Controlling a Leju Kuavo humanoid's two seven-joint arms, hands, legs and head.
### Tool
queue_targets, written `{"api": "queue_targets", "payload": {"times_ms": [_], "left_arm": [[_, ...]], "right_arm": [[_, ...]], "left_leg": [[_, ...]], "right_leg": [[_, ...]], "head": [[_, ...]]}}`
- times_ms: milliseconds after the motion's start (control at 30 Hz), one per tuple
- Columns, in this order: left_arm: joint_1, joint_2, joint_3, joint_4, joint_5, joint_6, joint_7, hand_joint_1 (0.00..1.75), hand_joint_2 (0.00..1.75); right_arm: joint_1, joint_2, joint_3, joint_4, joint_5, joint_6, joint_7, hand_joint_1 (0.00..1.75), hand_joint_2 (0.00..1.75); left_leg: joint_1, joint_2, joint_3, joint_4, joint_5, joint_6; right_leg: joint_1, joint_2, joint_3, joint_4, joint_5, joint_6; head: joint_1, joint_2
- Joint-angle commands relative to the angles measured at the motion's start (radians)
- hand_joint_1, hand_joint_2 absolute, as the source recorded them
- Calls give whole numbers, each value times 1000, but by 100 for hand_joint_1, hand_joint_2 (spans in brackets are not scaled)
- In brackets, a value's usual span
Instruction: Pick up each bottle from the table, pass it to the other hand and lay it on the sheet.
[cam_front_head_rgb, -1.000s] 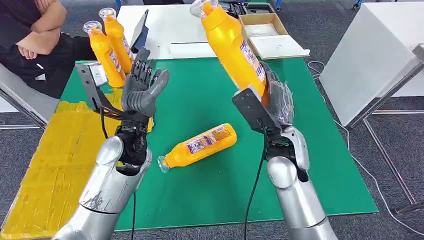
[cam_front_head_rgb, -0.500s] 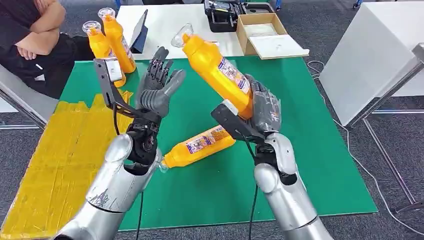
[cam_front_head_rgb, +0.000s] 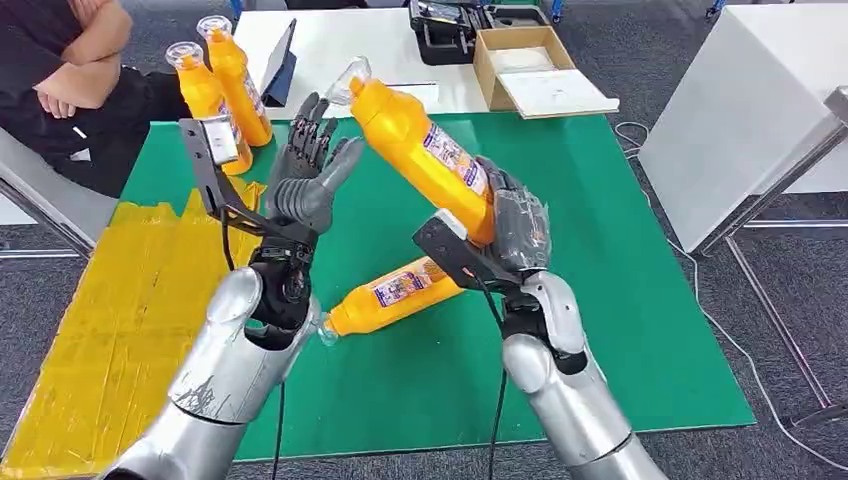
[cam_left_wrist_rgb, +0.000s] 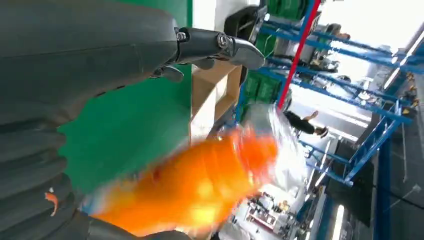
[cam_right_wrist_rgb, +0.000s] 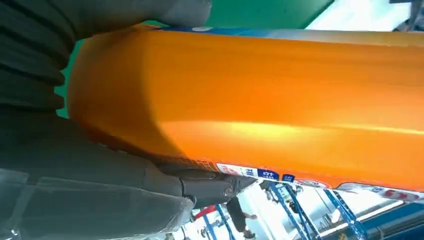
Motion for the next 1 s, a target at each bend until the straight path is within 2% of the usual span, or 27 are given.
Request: {"api": "queue_targets", "payload": {"times_ms": [33,133,433,1000], "left_arm": [[-33,28,22,84,-9,4,-7,0,175],[-40,24,8,92,-9,-2,-7,0,175],[-42,24,-27,100,0,-10,-7,0,175],[-32,41,-26,57,2,-6,-15,0,175]], "right_arm": [[-26,-31,-21,-101,-33,28,-9,175,175],[-21,-38,4,-110,-65,49,-18,175,175],[4,-61,73,-155,-135,44,-42,175,175],[3,-50,70,-122,-154,52,-30,175,175]], "left_leg": [[0,0,3,0,-1,-3],[0,0,6,0,-2,-5],[0,0,3,0,-1,-2],[0,1,5,0,-2,-4]], "right_leg": [[0,-1,3,0,-1,-1],[0,-2,6,1,-3,-2],[0,-1,2,0,-1,-1],[0,0,4,0,-1,-1]], "head": [[0,0],[0,0],[0,0],[0,0]]}}
